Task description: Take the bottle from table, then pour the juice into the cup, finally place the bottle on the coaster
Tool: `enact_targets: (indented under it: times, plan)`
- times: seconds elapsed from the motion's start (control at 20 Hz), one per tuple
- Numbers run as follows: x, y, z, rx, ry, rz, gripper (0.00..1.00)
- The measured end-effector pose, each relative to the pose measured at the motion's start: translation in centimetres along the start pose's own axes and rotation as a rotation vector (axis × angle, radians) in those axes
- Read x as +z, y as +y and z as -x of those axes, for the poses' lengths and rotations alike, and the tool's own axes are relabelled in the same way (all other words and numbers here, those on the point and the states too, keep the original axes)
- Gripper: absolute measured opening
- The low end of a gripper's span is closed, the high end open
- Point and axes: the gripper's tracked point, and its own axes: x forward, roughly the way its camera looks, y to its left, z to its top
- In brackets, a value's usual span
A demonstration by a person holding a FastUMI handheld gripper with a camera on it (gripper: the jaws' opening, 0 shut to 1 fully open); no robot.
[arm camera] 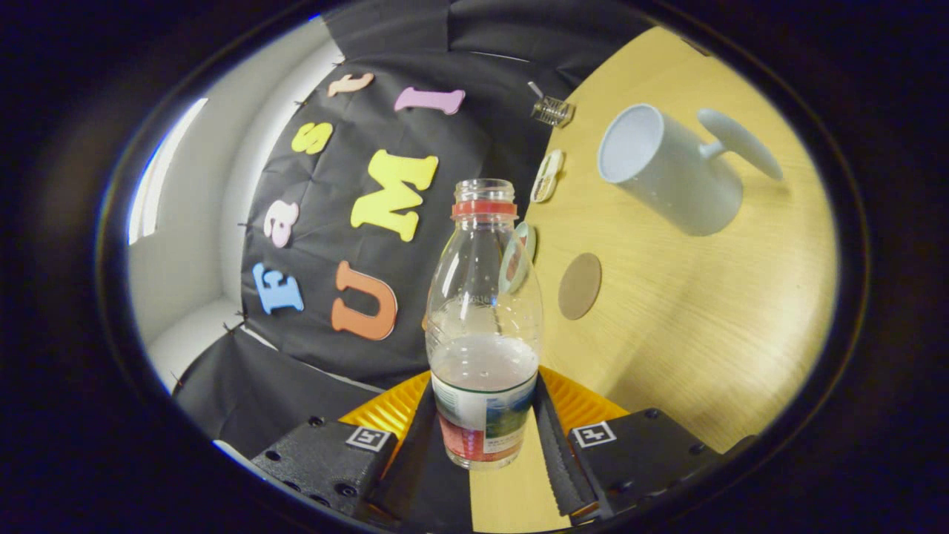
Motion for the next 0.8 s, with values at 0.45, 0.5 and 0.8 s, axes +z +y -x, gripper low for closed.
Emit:
enact_targets:
  times: [0.45, 0.5, 0.8]
  plan:
    - [1.7, 1.1, -0.5, 0.029, -0.057, -0.198, 0.74]
    - [1.7, 1.2, -0.4, 0.033, -0.059, -0.213, 0.74]
    - [3.3, 1.4, -0.5, 0.055, -0.083, -0.304, 0.74]
